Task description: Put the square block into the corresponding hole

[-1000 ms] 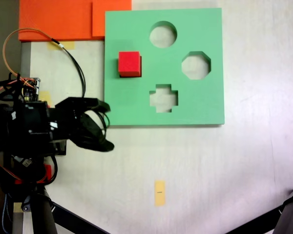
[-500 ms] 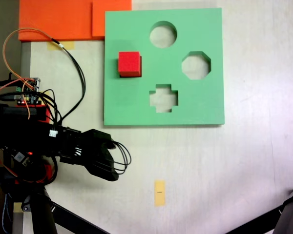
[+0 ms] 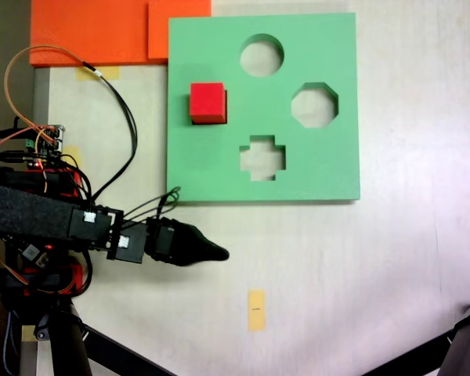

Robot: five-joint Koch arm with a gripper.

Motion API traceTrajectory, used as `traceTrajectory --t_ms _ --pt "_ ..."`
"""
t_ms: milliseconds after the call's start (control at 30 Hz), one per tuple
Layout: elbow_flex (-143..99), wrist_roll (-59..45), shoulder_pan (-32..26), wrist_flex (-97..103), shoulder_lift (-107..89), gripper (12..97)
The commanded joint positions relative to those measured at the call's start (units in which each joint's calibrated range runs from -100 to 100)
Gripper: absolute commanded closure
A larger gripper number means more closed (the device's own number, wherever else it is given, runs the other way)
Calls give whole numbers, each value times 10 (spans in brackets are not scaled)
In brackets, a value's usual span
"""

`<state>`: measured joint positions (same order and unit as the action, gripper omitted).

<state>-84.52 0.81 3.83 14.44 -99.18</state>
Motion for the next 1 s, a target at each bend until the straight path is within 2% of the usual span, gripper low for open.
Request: traceTrajectory --t_ms 0,400,600,733,967 --pt "-5 -29 -9 37 -8 571" --pt "-118 -39 -29 36 108 584" --pt "-155 -38 -29 67 261 581" --pt "-155 -38 -28 204 261 583" --pt "-155 -38 -28 209 261 584"
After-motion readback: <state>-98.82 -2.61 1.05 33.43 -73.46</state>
